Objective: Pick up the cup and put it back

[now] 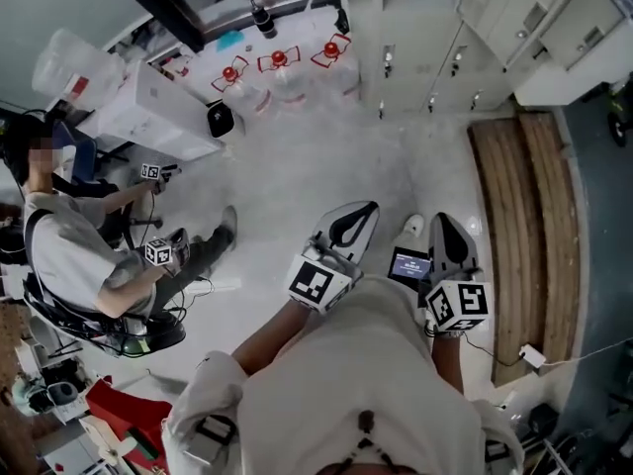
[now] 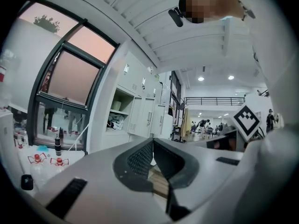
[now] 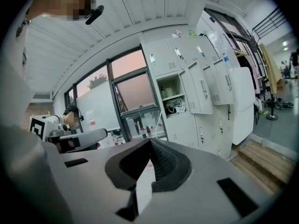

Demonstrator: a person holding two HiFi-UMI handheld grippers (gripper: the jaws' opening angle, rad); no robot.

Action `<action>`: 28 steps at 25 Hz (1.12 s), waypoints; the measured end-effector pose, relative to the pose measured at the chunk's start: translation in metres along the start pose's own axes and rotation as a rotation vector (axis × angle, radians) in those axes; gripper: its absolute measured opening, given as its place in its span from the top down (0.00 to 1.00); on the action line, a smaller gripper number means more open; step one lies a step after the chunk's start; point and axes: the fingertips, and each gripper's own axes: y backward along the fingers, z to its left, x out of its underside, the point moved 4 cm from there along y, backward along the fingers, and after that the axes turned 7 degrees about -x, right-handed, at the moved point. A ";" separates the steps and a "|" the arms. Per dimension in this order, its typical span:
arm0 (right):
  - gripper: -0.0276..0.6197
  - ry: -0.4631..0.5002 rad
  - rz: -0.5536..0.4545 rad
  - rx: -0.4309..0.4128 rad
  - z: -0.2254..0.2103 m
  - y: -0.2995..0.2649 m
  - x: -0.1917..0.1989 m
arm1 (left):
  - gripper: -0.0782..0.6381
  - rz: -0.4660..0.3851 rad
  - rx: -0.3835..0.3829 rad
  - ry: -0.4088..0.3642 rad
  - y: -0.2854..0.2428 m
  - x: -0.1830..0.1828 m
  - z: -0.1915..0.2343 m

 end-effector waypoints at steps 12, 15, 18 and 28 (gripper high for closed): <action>0.92 0.051 0.028 -0.003 0.079 0.083 0.032 | 0.88 -0.048 0.089 0.004 0.070 0.004 -0.043; 0.92 0.062 0.034 0.000 0.084 0.114 0.039 | 0.88 -0.054 0.087 -0.001 0.083 0.002 -0.068; 0.92 0.067 0.019 0.007 0.086 0.159 0.046 | 0.88 -0.045 0.113 -0.013 0.101 0.007 -0.109; 0.92 0.046 0.006 -0.023 0.095 0.303 0.090 | 0.88 0.016 0.142 0.032 0.193 0.046 -0.267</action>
